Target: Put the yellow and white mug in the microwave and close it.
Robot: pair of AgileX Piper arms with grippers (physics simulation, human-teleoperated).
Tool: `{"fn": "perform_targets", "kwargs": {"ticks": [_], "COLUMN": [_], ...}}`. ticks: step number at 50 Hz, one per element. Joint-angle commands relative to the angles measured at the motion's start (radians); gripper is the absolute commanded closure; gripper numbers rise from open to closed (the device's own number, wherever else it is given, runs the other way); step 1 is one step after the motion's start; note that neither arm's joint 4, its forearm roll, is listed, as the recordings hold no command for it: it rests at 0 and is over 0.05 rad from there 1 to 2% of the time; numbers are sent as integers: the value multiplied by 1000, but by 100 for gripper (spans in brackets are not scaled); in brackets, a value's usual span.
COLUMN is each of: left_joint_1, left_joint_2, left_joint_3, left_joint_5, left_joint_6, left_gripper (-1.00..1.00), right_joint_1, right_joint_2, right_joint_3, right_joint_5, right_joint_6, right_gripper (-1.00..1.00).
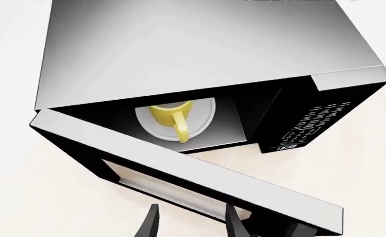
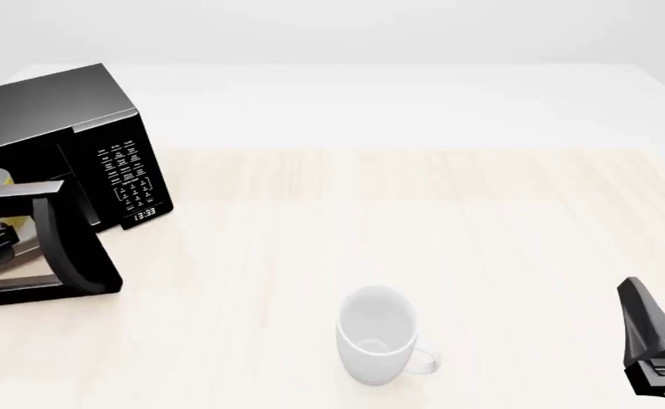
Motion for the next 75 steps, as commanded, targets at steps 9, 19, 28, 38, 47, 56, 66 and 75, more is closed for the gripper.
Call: {"fn": "perform_targets", "kwargs": {"ticks": [9,19,28,38,47,56,66,75], "left_joint_1": [-42,-70,-87,-93,-99,-98,-103,-92], "left_joint_2": [78,118,153,179,208,233,265,287], "left_joint_3": [-48,-75,-93,-115,-132,-151,-167,-182], "left_joint_5": [-34,-47,-62,-69,-80,-91,-101,-103], "left_joint_6": [-13,-23,-26,-30,-34,-38,-46,-53], "left_gripper": [-100,-100,-100,-100,-100,-100,-100,-100], "right_joint_1": [0,0,0,0,0,0,0,0], "right_joint_2": [0,0,0,0,0,0,0,0], "right_joint_3": [0,0,0,0,0,0,0,0], "right_joint_5": [0,0,0,0,0,0,0,0], "right_joint_6": [0,0,0,0,0,0,0,0], "right_gripper": [-100,-100,-100,-100,-100,-100,-100,-100]}}
